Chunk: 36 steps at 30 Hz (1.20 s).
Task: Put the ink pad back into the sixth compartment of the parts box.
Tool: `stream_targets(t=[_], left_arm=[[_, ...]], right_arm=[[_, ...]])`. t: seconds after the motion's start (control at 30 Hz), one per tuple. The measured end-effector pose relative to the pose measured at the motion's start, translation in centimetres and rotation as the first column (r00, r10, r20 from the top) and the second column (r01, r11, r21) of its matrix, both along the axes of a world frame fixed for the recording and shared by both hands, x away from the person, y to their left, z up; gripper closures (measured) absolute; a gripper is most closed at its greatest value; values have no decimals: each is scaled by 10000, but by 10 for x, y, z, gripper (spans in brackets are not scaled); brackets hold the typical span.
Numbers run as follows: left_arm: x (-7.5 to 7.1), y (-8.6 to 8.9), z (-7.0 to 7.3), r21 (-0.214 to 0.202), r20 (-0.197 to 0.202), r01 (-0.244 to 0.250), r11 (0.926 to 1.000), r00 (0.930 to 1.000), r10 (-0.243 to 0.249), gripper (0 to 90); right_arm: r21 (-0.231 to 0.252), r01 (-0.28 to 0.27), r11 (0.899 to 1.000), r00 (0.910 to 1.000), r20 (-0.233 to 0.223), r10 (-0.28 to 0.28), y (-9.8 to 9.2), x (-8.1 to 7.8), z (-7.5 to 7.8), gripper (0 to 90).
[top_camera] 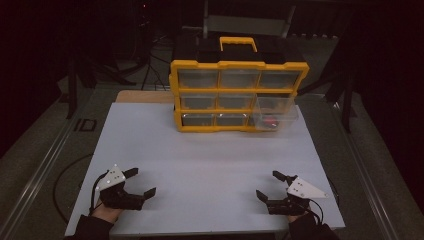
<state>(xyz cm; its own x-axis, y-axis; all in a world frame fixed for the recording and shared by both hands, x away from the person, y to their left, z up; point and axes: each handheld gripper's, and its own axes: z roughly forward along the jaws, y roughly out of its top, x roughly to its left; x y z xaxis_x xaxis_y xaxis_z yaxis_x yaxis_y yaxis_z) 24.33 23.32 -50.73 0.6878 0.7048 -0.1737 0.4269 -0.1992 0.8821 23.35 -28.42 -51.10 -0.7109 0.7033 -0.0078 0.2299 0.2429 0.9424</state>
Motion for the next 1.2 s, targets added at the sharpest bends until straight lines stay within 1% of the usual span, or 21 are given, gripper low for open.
stream_targets(t=[0.1,0.2,0.27,0.33,0.43,0.57,0.63,0.7,0.77,0.87,0.93,1.07,1.2], left_arm=[[0,0,-2,55,86,-109,9999,9999,108,2],[1,1,-5,219,22,-335,9992,9994,335,2],[1,2,-7,148,-12,-467,9988,9989,467,2],[0,3,-9,238,78,-701,9973,9975,699,2],[1,4,-10,310,154,-888,9956,9960,883,2],[0,2,-12,443,158,-1173,9921,9930,1167,2],[-1,0,-13,603,169,-1329,9893,9911,1322,2],[-2,-3,-13,782,345,-1618,9837,9866,1595,2],[-3,-4,-13,848,488,-1773,9805,9836,1737,2],[-3,-6,-13,1014,597,-1870,9771,9816,1816,2],[-4,-7,-12,1010,633,-1857,9774,9816,1800,2],[-5,-9,-11,1130,820,-1933,9746,9794,1848,2],[-5,-9,-11,1087,860,-1955,9747,9786,1867,2]], right_arm=[[28,3,10000,10000,-7,-3,-1,0,0,97],[16,-21,10000,10000,-10,21,-1,1,0,97],[-8,-24,10000,10000,-1,24,-1,1,-1,97],[-21,-25,10000,10000,6,25,-1,1,-1,97],[-52,-61,10000,10000,-27,61,0,1,-1,97],[-87,-44,10000,10000,-42,44,0,2,-1,97],[-145,-13,9999,10000,-43,13,-1,2,-2,97],[-147,12,9999,10000,-83,-13,-1,2,-2,97],[-153,2,9999,10000,-94,-3,0,2,-3,97],[-162,1,9999,9999,-121,-3,0,3,-3,97],[-162,8,9999,9999,-105,-10,-1,3,-3,97],[-175,9,9998,9999,-105,-11,0,3,-3,97],[-238,-12,9997,9999,-136,9,0,3,-4,97]])
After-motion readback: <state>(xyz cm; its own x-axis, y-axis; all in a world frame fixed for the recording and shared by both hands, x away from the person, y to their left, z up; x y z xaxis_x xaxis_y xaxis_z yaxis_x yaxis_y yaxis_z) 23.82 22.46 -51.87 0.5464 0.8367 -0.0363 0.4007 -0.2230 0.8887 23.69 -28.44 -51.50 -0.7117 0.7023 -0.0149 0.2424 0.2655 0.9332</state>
